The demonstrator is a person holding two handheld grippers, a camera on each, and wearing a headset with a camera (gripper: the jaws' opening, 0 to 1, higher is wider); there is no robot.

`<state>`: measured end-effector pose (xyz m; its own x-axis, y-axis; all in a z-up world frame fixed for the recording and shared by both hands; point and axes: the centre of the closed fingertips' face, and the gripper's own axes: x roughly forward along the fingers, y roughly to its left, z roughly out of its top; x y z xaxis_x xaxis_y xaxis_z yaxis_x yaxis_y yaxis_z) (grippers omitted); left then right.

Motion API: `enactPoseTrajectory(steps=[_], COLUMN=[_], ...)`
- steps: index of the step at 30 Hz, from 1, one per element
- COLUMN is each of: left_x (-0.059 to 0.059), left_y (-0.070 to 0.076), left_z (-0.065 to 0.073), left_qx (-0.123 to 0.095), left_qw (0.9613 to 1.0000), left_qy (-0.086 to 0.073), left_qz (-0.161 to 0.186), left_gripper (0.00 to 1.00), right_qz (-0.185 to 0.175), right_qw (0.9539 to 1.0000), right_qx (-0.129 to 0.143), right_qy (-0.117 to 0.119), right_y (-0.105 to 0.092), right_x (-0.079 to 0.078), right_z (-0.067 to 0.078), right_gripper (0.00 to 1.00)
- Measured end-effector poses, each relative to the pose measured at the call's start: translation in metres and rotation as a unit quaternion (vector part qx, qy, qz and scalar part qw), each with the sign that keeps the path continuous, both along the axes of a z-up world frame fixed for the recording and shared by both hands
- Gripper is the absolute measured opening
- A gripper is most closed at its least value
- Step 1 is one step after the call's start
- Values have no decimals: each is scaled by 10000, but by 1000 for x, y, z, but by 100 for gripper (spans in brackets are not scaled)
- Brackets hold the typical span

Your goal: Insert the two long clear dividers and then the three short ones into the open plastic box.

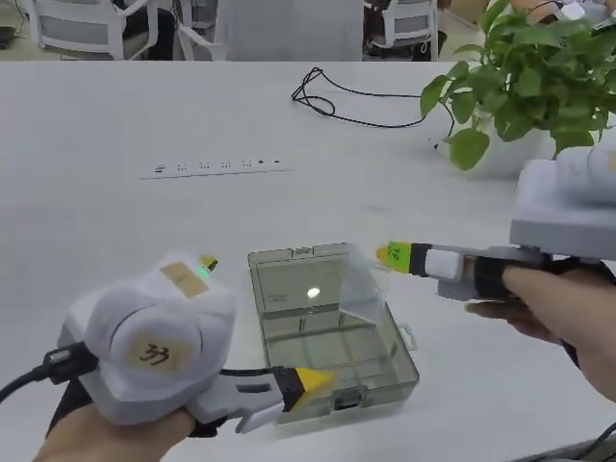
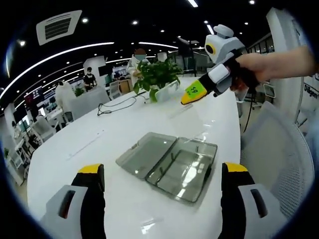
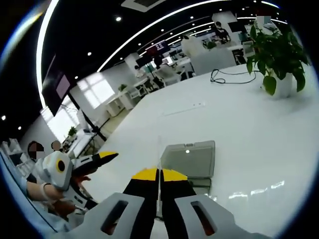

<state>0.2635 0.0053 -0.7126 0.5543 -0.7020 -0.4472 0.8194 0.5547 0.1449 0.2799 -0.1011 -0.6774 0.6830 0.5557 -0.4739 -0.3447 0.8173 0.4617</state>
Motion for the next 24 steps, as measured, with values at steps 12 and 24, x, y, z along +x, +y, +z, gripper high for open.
enactPoseTrajectory(steps=[12,24], left_x=[8,22], left_y=[26,43], left_z=[-18,-32], left_qx=[121,-42], left_qw=[9977,9955], left_qy=[97,254], left_qz=[-659,-917], left_gripper=[100,98], right_qz=[-296,-220], right_qw=[9939,9740], right_qx=[-652,-1126], right_qy=[843,1955], right_y=[-9,-7], right_x=[-4,5], right_z=[-21,-48], right_gripper=[2,2])
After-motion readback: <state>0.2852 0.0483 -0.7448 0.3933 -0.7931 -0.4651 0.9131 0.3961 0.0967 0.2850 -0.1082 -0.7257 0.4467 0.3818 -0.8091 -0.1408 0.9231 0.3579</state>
